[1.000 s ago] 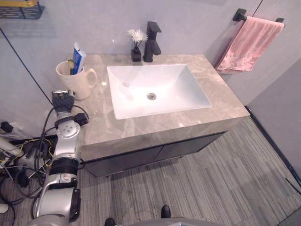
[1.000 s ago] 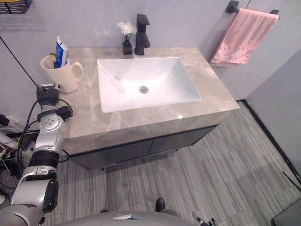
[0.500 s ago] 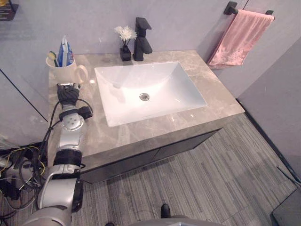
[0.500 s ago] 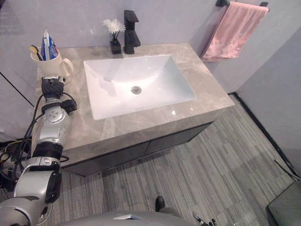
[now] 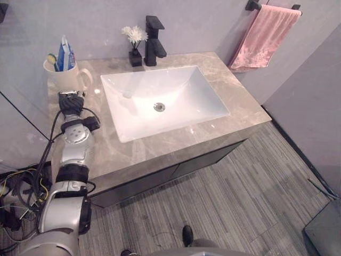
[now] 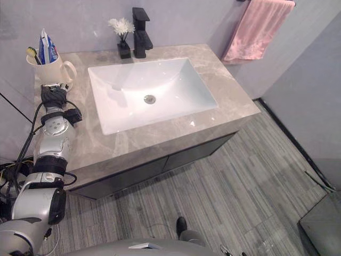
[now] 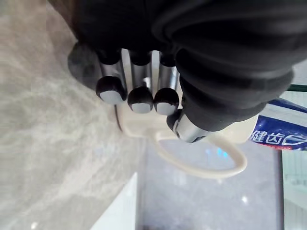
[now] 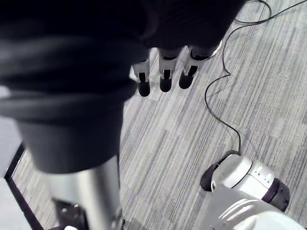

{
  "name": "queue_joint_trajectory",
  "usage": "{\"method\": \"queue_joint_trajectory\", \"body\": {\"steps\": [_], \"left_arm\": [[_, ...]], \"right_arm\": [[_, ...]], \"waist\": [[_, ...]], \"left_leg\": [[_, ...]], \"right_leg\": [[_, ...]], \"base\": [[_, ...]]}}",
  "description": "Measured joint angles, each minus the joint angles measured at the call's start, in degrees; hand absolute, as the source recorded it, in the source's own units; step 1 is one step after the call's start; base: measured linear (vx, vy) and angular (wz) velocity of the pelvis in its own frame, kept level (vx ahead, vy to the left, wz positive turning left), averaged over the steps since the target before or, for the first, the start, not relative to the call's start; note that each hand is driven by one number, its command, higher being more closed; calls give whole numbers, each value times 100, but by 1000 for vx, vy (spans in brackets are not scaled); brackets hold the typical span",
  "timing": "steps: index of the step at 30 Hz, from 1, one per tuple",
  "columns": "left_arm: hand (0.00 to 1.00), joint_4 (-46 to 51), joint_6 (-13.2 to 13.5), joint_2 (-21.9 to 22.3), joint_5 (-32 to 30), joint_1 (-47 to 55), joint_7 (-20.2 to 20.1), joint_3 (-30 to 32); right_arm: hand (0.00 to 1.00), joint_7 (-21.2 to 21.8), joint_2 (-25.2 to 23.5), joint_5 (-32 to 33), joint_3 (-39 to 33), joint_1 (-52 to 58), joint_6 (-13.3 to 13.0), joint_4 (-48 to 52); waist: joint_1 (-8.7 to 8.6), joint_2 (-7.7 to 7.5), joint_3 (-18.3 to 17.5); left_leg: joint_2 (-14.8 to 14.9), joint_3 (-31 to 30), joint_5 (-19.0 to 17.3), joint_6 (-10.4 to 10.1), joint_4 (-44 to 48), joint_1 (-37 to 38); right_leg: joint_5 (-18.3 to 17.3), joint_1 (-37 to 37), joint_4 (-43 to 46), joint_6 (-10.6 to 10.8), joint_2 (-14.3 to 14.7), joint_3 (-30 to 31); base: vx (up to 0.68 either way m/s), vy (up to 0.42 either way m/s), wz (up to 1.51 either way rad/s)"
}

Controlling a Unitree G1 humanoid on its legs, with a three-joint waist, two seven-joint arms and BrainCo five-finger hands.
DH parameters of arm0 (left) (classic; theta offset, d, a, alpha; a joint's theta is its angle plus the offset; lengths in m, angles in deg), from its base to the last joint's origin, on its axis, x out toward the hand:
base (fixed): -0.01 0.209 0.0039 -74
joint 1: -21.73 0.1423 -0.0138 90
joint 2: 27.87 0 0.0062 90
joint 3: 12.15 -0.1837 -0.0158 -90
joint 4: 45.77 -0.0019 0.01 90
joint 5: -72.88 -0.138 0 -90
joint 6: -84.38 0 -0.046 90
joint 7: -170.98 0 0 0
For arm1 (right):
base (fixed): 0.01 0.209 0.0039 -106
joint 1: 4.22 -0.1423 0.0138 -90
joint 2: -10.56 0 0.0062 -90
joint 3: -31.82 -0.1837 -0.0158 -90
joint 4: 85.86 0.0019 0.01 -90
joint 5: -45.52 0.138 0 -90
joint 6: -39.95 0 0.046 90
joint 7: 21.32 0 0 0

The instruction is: Organize washtable

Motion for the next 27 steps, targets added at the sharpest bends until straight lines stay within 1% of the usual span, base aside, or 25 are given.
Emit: {"method": "queue_joint_trajectory", "body": {"steps": [2, 3, 8, 12, 15, 16, 19, 21, 22, 23, 24, 25, 26, 27], "left_arm": [[100, 263, 75, 183, -1, 188, 3, 81], [100, 357, 81, 246, 0, 233, 3, 64], [100, 586, 233, 605, -4, 374, 2, -7], [100, 574, 206, 634, -9, 378, 3, -78], [100, 564, 215, 628, -11, 373, 4, -112], [100, 537, 220, 608, -9, 358, 3, -113], [100, 133, 254, 335, -6, 106, 4, -109], [100, -164, 237, 11, 1, -158, 1, -95], [100, -197, 229, -70, 0, -196, -2, -88], [100, -274, 237, -179, 5, -277, -8, -52], [100, -350, 234, -267, 23, -340, -19, -46], [100, -402, 196, -356, 48, -405, -40, -14], [100, -410, 186, -354, 49, -467, -56, 26], [100, -450, 201, -356, 51, -581, -100, 61]], "right_arm": [[0, 1, 2, 0, 0, 1, 0, 4], [0, 3, 2, 0, 3, -6, 0, 13], [0, 7, 7, 1, 32, -15, -16, 142], [0, 5, 18, 1, 70, -15, -17, 142], [0, 4, 52, 1, 225, -14, -18, 141], [0, 1, 53, 1, 224, -14, -18, 141], [0, 1, 57, 0, 222, -15, -19, 137], [0, 2, 58, 1, 214, -15, -19, 131], [0, 2, 59, 1, 207, -15, -19, 130], [0, 2, 68, 2, 197, -13, -19, 120], [0, 2, 75, 3, 193, -14, -18, 115], [0, 4, 79, 3, 193, -10, -18, 116], [0, 4, 77, 4, 194, -4, -13, 114], [0, 8, 77, 4, 196, 15, -3, 114]], "waist": [[10, -30, -21], [21, 1, 1], [87, 20, 14], [82, 10, 12], [68, -27, 6], [65, -42, -1], [67, -130, 11], [61, -245, 81], [57, -265, 95], [19, -290, 121], [-4, -303, 131], [-62, -289, 142], [-81, -318, 143], [-61, -362, 148]], "left_leg": [[1, -63, 28, -9, -4, -27], [-1, -100, 54, -13, -18, -29], [-1, -230, 190, -15, -154, -34], [-1, -265, 231, -15, -241, -17], [-6, -258, 271, -18, -307, -2], [-6, -242, 288, -24, -331, 9], [-4, -68, 291, -29, -325, 46], [37, 94, 238, -46, -235, 50], [65, 126, 211, -44, -185, 25], [128, 159, 172, -57, -81, -21], [185, 195, 137, -48, -22, -47], [234, 173, 14, -69, 52, -156], [239, 153, 3, -72, 91, -206], [262, 151, -1, -73, 105, -252]], "right_leg": [[0, -7, -18, 0, 1, -22], [0, -6, -18, 0, 6, -33], [0, 17, -18, 0, 14, -184], [0, 60, -19, 0, 21, -188], [0, 48, -22, 0, 29, -180], [0, 41, -25, 0, 37, -168], [5, -21, -26, -7, 70, 16], [60, -79, -26, -20, 125, 163], [98, -105, -27, -29, 144, 186], [194, -133, -45, -78, 201, 226], [266, -158, -53, -80, 216, 287], [306, -212, -56, -78, 245, 335], [310, -236, -54, -72, 258, 366], [320, -286, -49, -56, 296, 477]], "base": [[-20, -26, 11], [-18, -23, 17], [-21, -26, 15], [-13, -3, 4], [0, 0, 0], [-14, -21, -11], [-20, -14, -27], [-41, -22, -38], [-55, -27, -33], [-55, 7, -25], [-64, 11, -21], [-47, 21, -9], [-49, -13, -3], [-35, -11, 3]]}}
